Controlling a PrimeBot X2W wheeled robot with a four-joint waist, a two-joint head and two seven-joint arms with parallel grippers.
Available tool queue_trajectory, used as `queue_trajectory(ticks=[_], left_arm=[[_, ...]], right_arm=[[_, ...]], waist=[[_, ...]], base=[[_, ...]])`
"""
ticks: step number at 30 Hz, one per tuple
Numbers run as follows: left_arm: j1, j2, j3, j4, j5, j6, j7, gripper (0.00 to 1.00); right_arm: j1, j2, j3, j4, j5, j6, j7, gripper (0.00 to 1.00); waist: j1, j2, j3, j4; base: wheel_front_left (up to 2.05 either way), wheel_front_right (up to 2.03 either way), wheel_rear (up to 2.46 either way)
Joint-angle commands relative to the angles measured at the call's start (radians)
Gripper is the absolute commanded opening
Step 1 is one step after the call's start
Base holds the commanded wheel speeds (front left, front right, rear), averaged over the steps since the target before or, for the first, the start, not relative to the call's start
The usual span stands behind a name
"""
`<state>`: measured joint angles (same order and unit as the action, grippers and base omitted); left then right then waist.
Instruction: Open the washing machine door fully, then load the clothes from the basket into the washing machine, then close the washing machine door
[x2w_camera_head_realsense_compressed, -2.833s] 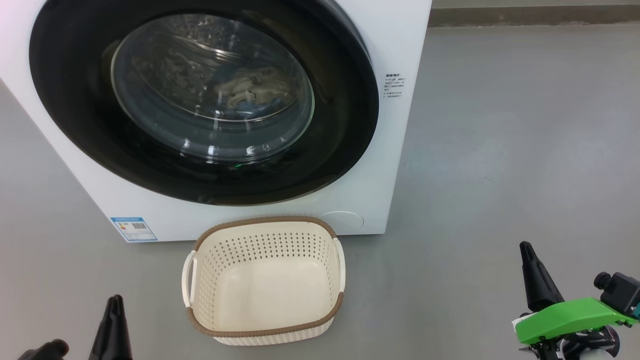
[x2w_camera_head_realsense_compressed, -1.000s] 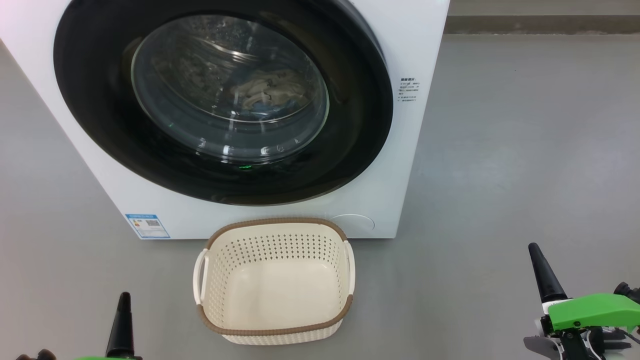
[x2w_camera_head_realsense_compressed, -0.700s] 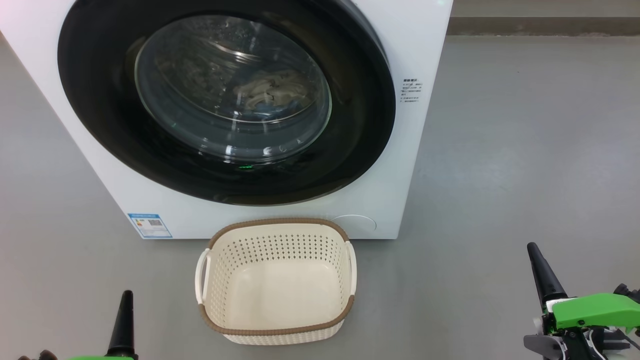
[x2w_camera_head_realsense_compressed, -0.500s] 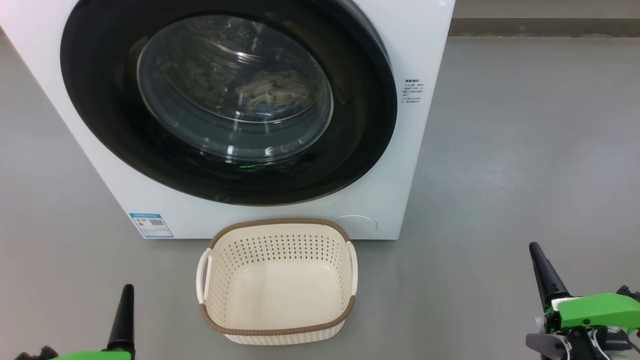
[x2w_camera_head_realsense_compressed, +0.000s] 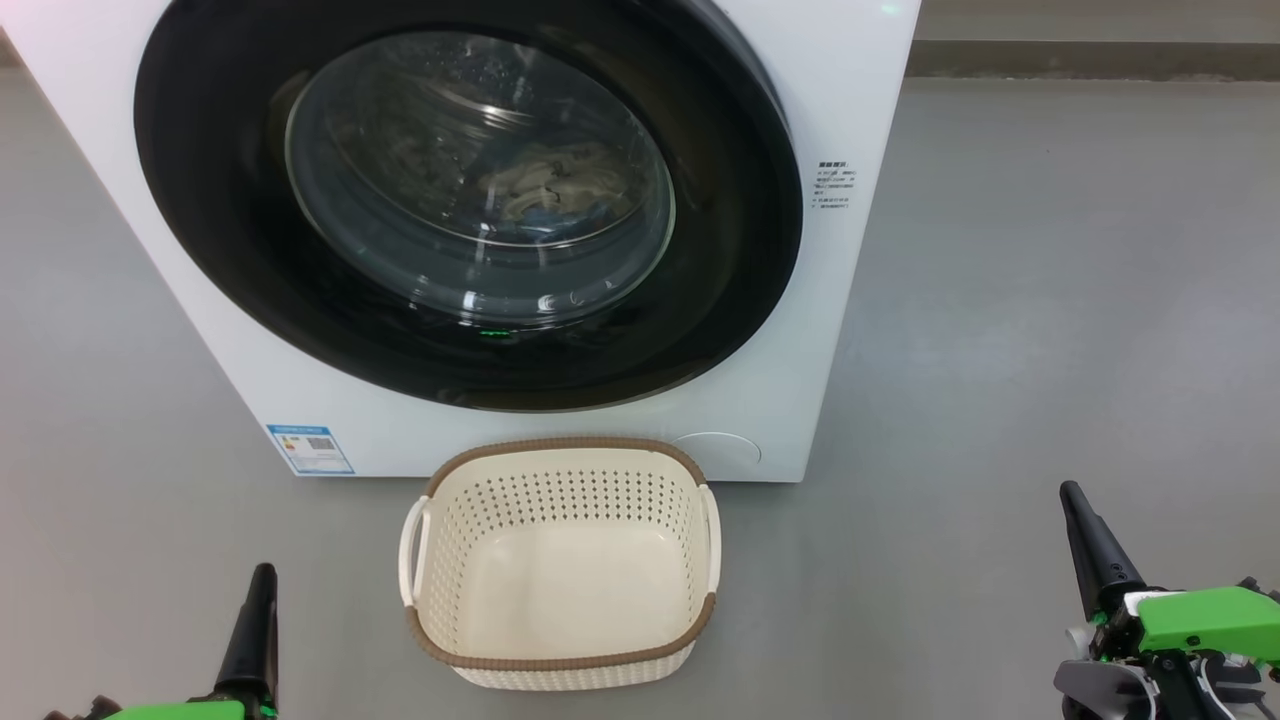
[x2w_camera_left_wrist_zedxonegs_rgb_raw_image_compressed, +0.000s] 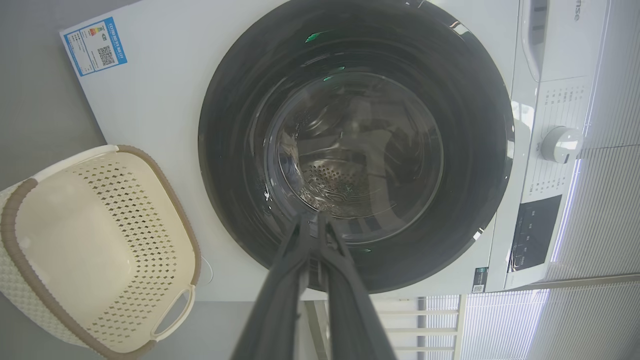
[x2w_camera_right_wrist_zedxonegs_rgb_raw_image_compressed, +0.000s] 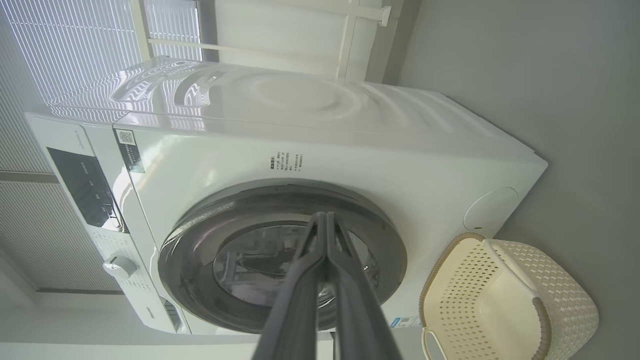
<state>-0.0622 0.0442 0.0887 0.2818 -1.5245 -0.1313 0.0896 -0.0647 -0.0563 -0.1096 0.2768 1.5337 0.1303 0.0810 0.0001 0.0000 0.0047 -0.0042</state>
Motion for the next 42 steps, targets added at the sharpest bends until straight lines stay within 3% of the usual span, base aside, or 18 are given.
queue_trajectory(ticks=[1, 7, 42], left_arm=[[-0.043, 0.008, 0.025, -0.033, -0.022, 0.001, 0.008, 0.0], [-0.046, 0.006, 0.025, -0.037, -0.084, 0.001, 0.024, 0.0], [-0.046, 0.006, 0.025, -0.037, -0.084, 0.001, 0.024, 0.0]], right_arm=[[-0.042, -0.003, 0.009, -0.03, 0.03, 0.001, 0.012, 0.0], [-0.043, 0.002, 0.001, -0.032, 0.079, 0.0, 0.028, 0.0], [-0.043, 0.003, -0.001, -0.032, 0.077, 0.0, 0.03, 0.0]], waist=[[0.0, 0.0, 0.0, 0.001], [0.0, 0.0, -0.002, 0.004], [0.0, 0.0, -0.002, 0.004]], base=[[0.0, 0.0, 0.0], [0.0, 0.0, 0.0], [0.0, 0.0, 0.0]])
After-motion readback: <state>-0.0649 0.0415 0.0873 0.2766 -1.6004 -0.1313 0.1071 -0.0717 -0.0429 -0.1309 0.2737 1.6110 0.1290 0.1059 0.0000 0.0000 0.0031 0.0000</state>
